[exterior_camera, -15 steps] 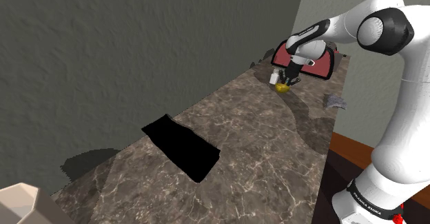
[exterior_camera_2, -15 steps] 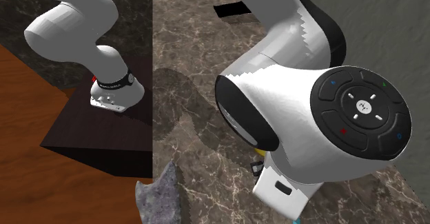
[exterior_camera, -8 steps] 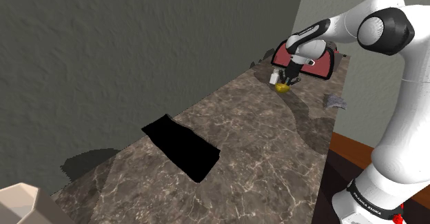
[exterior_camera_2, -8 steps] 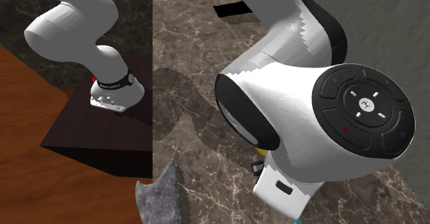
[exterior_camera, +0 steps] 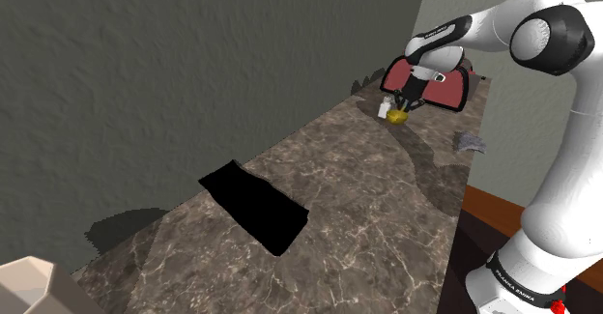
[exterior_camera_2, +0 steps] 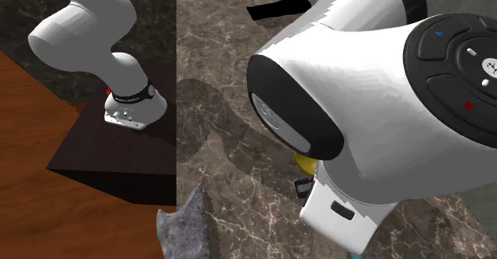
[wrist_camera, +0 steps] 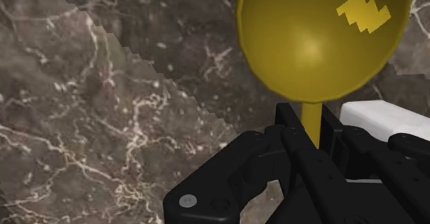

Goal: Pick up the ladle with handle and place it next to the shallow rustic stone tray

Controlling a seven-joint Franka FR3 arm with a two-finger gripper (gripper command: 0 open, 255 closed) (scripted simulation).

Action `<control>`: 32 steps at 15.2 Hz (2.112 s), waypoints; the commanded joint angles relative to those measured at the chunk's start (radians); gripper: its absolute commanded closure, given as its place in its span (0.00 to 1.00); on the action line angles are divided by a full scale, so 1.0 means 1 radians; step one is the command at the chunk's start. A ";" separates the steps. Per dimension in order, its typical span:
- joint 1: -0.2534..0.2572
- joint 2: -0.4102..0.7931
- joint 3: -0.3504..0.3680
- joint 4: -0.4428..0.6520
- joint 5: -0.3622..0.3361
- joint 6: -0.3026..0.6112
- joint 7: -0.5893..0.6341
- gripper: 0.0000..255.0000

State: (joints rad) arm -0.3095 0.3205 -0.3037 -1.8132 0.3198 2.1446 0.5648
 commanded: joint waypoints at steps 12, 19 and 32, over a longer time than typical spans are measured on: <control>0.003 -0.059 -0.013 0.095 -0.040 -0.146 0.044 1.00; 0.063 -0.194 0.005 -0.049 -0.088 -0.115 0.128 1.00; 0.194 -0.525 0.150 -0.440 -0.180 0.003 0.429 1.00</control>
State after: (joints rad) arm -0.1241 -0.1787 -0.1692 -2.2223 0.1439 2.1386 0.9675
